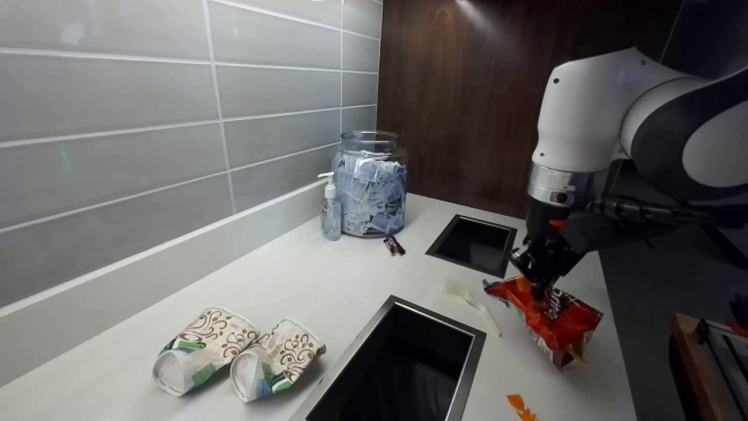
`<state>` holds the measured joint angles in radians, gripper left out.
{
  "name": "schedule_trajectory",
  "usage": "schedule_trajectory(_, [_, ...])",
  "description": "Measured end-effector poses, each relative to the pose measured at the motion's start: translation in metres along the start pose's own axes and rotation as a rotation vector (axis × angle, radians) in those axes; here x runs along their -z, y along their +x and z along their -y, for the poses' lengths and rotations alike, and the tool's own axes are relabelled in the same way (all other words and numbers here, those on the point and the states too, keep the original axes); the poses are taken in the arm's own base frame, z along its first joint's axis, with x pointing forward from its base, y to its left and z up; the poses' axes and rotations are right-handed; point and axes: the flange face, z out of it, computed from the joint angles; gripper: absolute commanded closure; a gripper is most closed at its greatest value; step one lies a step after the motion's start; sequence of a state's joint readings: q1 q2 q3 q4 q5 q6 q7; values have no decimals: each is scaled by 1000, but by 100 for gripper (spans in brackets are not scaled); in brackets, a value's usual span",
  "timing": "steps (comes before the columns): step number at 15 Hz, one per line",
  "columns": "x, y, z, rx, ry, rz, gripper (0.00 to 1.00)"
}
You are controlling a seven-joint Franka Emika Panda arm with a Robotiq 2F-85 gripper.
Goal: Empty some doritos from the bag into the bin on the left
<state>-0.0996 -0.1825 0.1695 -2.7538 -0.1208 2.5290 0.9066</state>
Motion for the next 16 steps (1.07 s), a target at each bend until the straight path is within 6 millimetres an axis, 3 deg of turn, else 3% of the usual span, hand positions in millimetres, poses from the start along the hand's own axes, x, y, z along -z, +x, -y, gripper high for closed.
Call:
schedule_trajectory(3, [-9, 1, -1, 1, -8, 7, 60])
schedule_trajectory(11, [-9, 6, -2, 5, -14, -2, 1])
schedule_trajectory(16, [4, 8, 0, 12, -5, -40, 0])
